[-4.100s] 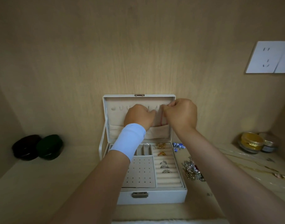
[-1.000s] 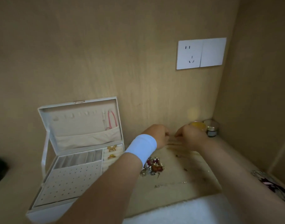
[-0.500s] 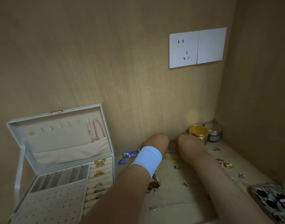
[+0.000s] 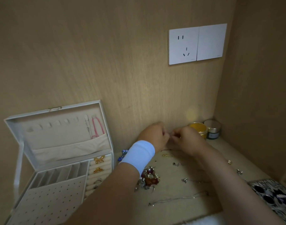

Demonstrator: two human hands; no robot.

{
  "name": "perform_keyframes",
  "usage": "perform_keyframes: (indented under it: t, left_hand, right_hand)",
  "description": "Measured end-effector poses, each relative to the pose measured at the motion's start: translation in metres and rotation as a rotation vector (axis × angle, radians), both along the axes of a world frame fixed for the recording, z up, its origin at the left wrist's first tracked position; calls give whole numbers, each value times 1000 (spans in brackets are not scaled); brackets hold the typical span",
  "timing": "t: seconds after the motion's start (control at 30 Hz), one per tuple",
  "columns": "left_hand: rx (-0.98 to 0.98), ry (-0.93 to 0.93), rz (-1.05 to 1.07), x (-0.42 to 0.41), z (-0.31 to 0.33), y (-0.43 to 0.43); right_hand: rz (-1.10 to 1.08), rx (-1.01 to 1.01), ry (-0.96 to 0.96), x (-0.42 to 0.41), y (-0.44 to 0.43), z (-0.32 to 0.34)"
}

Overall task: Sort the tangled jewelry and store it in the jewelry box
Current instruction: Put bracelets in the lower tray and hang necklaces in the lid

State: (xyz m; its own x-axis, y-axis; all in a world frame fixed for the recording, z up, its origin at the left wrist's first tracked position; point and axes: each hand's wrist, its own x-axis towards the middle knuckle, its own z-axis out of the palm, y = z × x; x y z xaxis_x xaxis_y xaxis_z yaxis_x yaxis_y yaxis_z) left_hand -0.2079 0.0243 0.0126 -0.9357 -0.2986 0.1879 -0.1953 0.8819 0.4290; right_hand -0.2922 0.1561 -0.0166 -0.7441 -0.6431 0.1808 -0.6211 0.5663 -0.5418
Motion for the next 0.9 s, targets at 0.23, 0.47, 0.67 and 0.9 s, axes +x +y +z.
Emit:
perform_keyframes:
  t: [0.23,0.47,0.67,0.9]
  left_hand:
    - [672,187,-17,23,43,-16]
    - [589,175,-222,79,98,-54]
    - [299,166,-159,148,137,-91]
    - [265,162,-100,214,150,-121]
  right_hand:
    - [12,-366,-7,25,0,46]
    - [130,-430,-73,70,-17,118]
    - [240,-341,-112,120,-53,152]
    - [351,-376,-185,172,-93,164]
